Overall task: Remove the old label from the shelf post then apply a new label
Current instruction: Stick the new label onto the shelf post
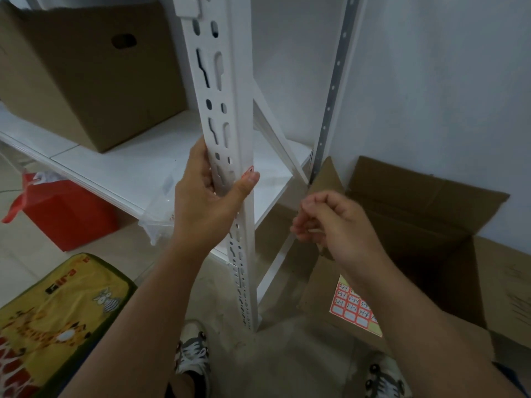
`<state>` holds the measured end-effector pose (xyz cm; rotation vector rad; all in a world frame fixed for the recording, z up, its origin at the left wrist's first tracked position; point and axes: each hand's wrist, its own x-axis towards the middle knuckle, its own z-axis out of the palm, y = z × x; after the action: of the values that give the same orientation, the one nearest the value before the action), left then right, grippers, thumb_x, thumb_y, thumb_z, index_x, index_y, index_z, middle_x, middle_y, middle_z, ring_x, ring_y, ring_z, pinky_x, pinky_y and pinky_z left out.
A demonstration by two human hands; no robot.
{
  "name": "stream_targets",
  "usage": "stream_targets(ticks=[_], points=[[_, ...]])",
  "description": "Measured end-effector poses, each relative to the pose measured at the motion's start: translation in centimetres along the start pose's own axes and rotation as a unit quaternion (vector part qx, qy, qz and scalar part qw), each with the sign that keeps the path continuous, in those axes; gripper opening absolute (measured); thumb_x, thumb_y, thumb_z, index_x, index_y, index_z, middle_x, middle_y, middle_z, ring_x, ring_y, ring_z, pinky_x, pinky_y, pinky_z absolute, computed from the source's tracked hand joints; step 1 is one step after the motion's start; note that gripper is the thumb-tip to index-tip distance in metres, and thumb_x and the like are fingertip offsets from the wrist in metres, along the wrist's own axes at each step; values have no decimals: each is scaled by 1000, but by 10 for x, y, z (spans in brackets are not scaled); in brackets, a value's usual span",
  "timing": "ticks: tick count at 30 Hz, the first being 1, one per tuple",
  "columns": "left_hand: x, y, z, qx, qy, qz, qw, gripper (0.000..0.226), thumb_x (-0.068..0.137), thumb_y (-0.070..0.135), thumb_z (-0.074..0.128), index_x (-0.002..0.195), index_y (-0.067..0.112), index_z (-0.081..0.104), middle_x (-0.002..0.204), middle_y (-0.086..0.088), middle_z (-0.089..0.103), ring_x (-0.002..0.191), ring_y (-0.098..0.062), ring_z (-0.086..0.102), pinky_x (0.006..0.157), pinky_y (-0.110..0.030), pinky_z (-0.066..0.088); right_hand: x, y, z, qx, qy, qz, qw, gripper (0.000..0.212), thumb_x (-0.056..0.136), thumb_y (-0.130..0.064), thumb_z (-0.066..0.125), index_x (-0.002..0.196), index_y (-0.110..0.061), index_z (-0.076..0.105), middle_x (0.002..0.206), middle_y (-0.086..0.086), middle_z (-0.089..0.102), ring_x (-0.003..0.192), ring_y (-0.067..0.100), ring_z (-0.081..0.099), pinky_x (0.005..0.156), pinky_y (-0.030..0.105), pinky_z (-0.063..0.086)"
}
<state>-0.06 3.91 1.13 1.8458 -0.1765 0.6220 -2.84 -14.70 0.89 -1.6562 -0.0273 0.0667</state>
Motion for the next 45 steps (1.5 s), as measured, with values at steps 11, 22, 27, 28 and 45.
stream_targets(ticks=[11, 22, 27, 28, 45], points=[[15, -6, -8, -119, -101, -68, 985, 52, 70, 30, 81, 114, 29, 53, 95, 15, 67, 96, -11, 67, 79, -26, 56, -8, 53, -3, -395, -128, -88, 906, 18, 93, -46, 47, 97, -31, 57, 84, -14, 62, 78, 5, 59, 73, 36, 55], [14, 3, -2, 121, -1, 46, 992, 76, 80, 44, 74, 137, 19, 31, 115, 7, 59, 99, -13, 65, 79, -20, 54, -1, 61, -13, -448, -169, -105, 871, 22, 93, -51, 45, 103, -33, 55, 85, -18, 58, 78, 3, 58, 72, 32, 55], [14, 6, 0, 142, 5, 36, 989, 66, 81, 42, 73, 129, 18, 35, 98, 19, 56, 81, -1, 63, 69, -8, 48, -4, 60, -19, -453, -173, -88, 870, 27, 94, -49, 45, 112, -32, 55, 94, -18, 59, 85, 2, 58, 78, 27, 54], [14, 5, -1, 140, 5, 33, 990, 64, 81, 42, 73, 127, 19, 36, 97, 21, 55, 81, 1, 63, 67, -7, 47, -5, 60, -21, -453, -174, -88, 870, 28, 94, -49, 45, 113, -32, 55, 94, -16, 59, 86, 1, 58, 77, 26, 53], [11, 2, 1, 114, 0, 28, 993, 82, 77, 51, 71, 141, 21, 30, 111, 16, 58, 94, -5, 65, 72, -6, 49, -10, 69, -27, -445, -166, -76, 877, 30, 94, -49, 47, 119, -34, 53, 92, -21, 58, 83, -2, 57, 73, 17, 48]])
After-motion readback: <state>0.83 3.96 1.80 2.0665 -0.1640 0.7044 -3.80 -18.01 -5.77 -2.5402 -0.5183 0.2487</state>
